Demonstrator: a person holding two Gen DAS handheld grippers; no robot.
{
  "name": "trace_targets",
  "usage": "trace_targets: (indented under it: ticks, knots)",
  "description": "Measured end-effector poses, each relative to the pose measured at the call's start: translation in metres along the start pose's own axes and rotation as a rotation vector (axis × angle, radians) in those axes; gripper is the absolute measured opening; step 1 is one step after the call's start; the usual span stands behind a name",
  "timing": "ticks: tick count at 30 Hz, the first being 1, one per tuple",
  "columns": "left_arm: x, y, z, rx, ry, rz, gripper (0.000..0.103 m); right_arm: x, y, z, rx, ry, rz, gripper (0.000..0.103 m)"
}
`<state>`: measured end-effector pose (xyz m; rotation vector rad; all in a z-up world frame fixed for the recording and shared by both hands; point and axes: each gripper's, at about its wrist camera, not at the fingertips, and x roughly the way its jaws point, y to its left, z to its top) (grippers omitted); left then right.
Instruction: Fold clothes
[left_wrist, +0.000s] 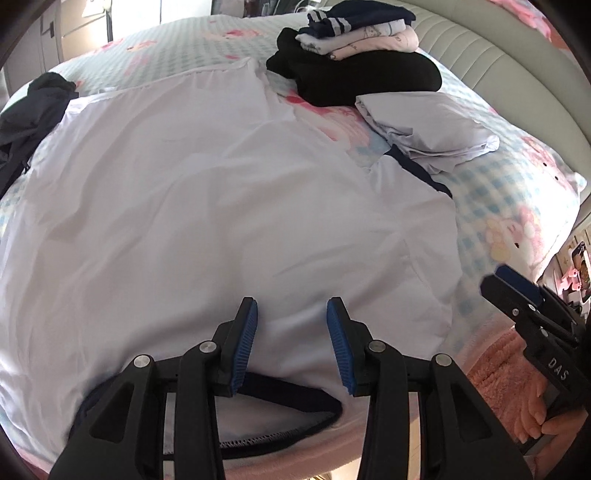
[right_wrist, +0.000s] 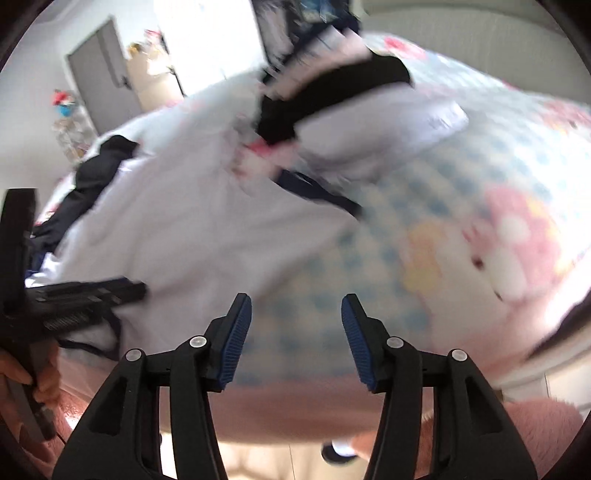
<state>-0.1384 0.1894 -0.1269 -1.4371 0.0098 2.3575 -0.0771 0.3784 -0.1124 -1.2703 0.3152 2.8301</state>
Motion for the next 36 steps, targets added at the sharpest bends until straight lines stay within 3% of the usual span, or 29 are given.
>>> trace_targets:
  ticks: [3, 8, 10, 17, 23, 28, 31, 32, 36]
  knots:
    - [-0.005, -0.002, -0.002, 0.006, -0.004, 0.010, 0.041, 0.016, 0.019, 0.004, -0.053, 0.039, 0.000, 0.053]
    - [0.011, 0.006, -0.016, -0.023, 0.093, 0.039, 0.046, 0.049, 0.023, -0.004, -0.084, 0.157, -0.114, 0.054]
    - [0.016, 0.008, -0.025, -0.033, 0.117, 0.027, 0.046, 0.050, 0.015, -0.010, -0.057, 0.183, -0.111, 0.054]
    - [0.006, 0.001, -0.034, 0.034, 0.130, 0.008, 0.049, 0.019, 0.013, -0.033, -0.029, 0.182, -0.223, 0.054]
    - [-0.014, 0.015, -0.027, -0.024, 0.030, -0.040, 0.049, -0.006, 0.028, 0.003, 0.004, 0.044, -0.154, 0.056]
    - [0.002, 0.031, -0.036, -0.099, 0.091, -0.070, 0.049, 0.022, 0.050, 0.011, -0.015, 0.127, -0.106, 0.055]
    - [0.003, 0.040, -0.053, -0.155, 0.124, -0.117, 0.052, 0.034, 0.063, -0.014, -0.073, 0.225, -0.131, 0.056]
    - [-0.001, 0.043, -0.058, -0.160, 0.122, -0.132, 0.052, 0.039, 0.065, -0.023, -0.090, 0.261, -0.147, 0.056]
    - [-0.029, 0.056, -0.074, -0.130, 0.044, -0.159, 0.052, 0.020, 0.055, -0.040, -0.055, 0.256, -0.145, 0.056]
